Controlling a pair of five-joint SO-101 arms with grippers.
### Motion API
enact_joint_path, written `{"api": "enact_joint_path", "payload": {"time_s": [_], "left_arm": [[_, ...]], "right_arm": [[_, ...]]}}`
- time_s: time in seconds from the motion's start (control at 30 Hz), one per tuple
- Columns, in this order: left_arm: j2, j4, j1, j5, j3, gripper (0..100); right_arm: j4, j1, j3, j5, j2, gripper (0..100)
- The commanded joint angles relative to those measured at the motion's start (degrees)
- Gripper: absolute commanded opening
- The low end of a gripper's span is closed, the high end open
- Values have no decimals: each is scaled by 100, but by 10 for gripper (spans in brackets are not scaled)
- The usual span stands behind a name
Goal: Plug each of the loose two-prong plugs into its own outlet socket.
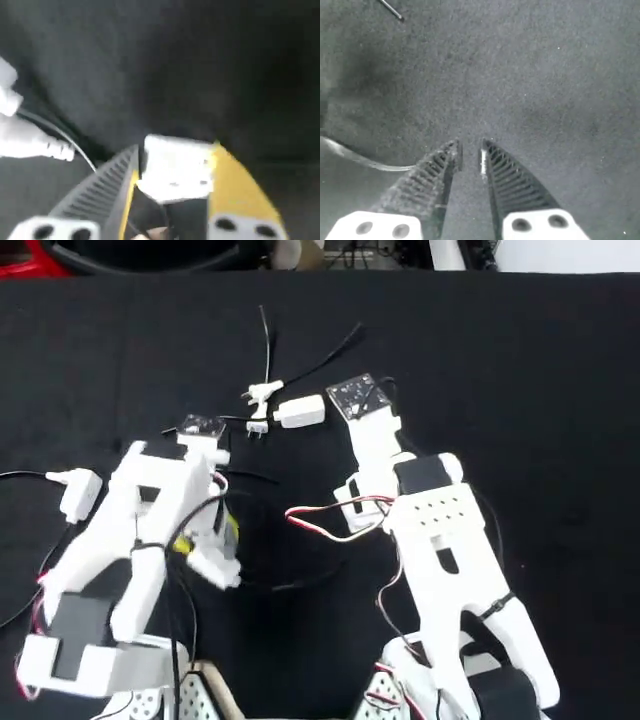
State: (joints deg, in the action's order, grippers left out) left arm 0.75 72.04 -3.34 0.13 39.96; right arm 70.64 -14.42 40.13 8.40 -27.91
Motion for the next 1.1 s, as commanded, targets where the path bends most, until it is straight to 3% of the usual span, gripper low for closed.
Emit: {"api": "enact_joint_path", "payload": {"time_s": [0.0, 0.1, 0.23, 0.43, 0.53, 0.77, 0.93, 1.07], "left_arm": [[62, -35, -48, 26, 48, 152], [132, -70, -13, -114, -286, 152], [53, 185, 4, -897, -963, 152], [273, 2242, 13, -1196, -2062, 156], [677, 2752, -84, -1477, -2158, 158], [1864, 2479, -541, -4527, -470, 246], [2813, 1231, -488, -5820, 848, 251], [3209, 993, -514, -6673, 1543, 251]], "right_arm": [[-79, 70, -13, -9, 13, 60], [-79, 70, -13, -9, 13, 60], [-62, 70, -13, -9, 13, 60], [-70, 79, -13, -9, 13, 60], [-70, 79, -13, -9, 13, 60], [-53, 79, -13, -9, 13, 60], [-53, 79, -13, -9, 13, 60], [-62, 79, -13, -9, 13, 60]]}}
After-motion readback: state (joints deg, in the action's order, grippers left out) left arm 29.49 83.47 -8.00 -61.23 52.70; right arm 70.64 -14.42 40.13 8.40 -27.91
